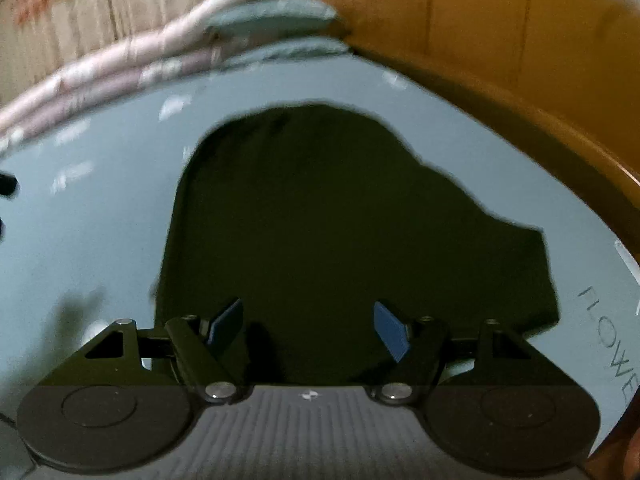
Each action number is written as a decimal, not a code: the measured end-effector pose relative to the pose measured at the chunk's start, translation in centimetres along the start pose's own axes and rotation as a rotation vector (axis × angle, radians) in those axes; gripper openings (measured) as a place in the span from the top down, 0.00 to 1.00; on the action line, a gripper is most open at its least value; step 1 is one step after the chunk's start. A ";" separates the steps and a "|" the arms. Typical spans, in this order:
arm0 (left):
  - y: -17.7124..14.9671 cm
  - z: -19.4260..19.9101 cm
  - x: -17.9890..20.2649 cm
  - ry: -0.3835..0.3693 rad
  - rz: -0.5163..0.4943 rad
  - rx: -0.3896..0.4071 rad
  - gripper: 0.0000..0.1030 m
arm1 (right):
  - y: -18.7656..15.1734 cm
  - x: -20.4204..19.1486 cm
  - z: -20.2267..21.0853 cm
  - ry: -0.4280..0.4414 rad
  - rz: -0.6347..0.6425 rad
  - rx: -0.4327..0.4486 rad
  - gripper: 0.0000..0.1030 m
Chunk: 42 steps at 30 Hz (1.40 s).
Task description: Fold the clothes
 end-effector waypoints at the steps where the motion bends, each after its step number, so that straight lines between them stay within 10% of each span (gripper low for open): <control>1: -0.8 -0.1 -0.2 0.015 0.004 -0.005 0.22 | -0.5 -0.3 -0.2 -0.014 0.025 -0.011 0.25; 13: -4.9 2.0 -2.2 0.126 0.100 0.046 0.18 | 4.8 -5.1 0.9 -0.025 0.210 0.051 0.24; 19: -6.4 3.5 -3.8 0.139 0.146 0.073 0.17 | 0.1 -7.1 1.8 -0.030 0.374 -0.040 0.24; 26: -6.2 2.4 -3.8 0.074 0.193 0.072 0.17 | -3.5 -1.9 3.2 0.264 -0.145 -0.146 0.24; 32: -6.2 1.8 -2.8 0.055 0.175 0.050 0.17 | -4.5 2.6 1.4 0.555 -0.658 -0.050 0.24; 42: -5.9 1.6 -1.8 0.044 0.173 0.038 0.17 | -2.8 4.4 -0.6 0.576 -0.842 0.063 0.25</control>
Point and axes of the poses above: each gripper's, at about its wrist camera, not at the fingertips, and z roughly against the way its jaws point, x to its right, y to its top, the point moved 9 cm from there along -z, roughly the way its jaws point, and after that the axes turned 9 degrees about -x, right-handed, at the moved point
